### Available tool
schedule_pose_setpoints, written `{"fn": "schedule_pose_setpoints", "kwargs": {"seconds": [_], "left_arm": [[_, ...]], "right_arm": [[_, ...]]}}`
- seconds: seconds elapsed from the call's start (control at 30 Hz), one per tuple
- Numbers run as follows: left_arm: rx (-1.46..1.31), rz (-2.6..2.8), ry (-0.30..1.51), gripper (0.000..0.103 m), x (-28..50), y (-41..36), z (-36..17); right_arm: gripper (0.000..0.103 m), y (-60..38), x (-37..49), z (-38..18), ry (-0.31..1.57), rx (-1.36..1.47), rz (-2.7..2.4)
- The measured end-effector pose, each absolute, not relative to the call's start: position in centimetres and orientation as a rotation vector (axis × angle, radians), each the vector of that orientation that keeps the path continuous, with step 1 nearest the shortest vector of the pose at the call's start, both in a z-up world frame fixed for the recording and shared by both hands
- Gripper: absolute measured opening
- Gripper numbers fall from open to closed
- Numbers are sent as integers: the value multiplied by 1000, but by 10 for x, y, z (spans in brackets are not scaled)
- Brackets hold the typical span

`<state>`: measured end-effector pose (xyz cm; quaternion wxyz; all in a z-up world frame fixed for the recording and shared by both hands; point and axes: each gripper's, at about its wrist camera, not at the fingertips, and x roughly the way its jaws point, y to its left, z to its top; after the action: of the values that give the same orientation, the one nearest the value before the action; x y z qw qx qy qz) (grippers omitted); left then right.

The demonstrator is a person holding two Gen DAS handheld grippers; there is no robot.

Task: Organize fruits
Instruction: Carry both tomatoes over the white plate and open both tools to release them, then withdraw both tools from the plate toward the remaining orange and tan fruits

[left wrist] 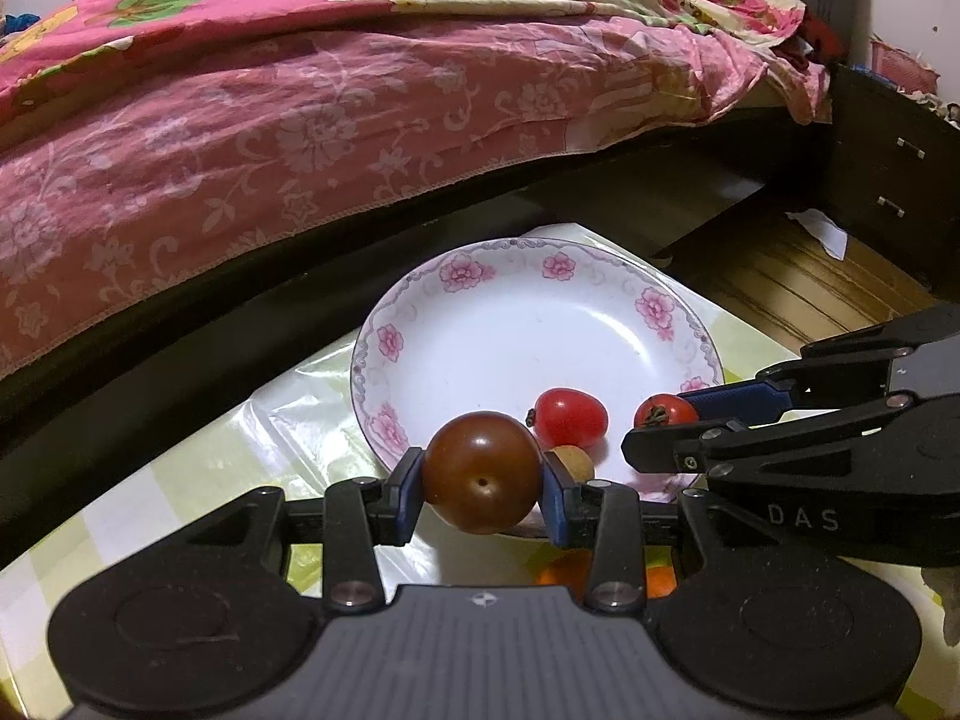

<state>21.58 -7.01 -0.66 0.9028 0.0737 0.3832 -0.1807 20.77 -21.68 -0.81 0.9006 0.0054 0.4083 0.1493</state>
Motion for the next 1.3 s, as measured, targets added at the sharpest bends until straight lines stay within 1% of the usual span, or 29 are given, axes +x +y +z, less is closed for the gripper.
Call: {"fn": "schedule_pose_setpoints", "kwargs": {"seconds": [0.3,0.37,0.67,0.87,1.1,1.3], "left_arm": [[161,-368,792,52,216,-71,-6],[155,-361,795,53,217,-69,-6],[141,-366,782,53,206,-65,3],[149,-394,781,54,185,-66,12],[159,-370,777,54,148,-66,29],[179,-351,795,54,118,-63,44]], "right_arm": [[29,-219,208,-8,828,12,292],[31,-219,207,-7,820,15,290],[33,-219,203,-3,801,18,298],[34,-219,192,2,793,14,314],[34,-223,168,21,772,17,347],[34,-225,147,31,797,37,346]]}}
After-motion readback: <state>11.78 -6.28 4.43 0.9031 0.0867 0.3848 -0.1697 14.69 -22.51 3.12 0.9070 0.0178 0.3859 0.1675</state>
